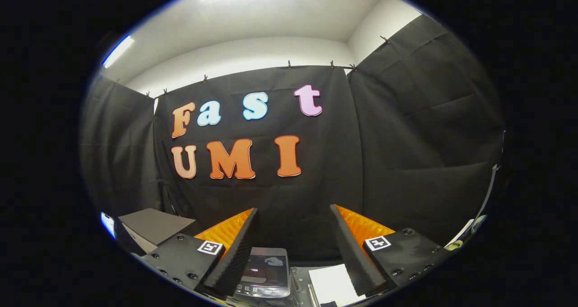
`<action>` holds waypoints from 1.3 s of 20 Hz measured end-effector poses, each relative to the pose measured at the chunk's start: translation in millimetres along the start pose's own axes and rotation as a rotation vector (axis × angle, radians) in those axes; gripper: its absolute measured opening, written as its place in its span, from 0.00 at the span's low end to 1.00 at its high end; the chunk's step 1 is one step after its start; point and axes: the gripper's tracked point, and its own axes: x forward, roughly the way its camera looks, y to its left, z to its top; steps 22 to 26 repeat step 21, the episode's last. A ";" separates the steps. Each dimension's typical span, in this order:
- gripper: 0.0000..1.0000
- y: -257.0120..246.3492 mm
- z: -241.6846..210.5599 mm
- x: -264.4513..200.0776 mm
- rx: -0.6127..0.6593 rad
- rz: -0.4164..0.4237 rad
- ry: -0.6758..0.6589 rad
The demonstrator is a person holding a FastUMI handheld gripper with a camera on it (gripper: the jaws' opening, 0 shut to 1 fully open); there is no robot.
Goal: Put the clothes into the washing machine and then close the washing machine lid.
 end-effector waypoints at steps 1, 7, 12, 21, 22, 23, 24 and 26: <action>0.98 -1.9 -0.1 0.5 0.006 -0.006 0.001; 0.98 -13.4 -1.9 -3.6 0.036 -0.043 -0.004; 0.99 -8.1 0.0 -4.7 0.033 -0.039 -0.009; 0.99 -5.5 -4.9 -3.7 0.029 -0.030 0.003; 0.99 -5.5 -4.9 -3.7 0.029 -0.030 0.003; 0.99 -5.5 -4.9 -3.7 0.029 -0.030 0.003; 0.99 -5.5 -4.9 -3.7 0.029 -0.030 0.003; 0.99 -5.5 -4.9 -3.7 0.029 -0.030 0.003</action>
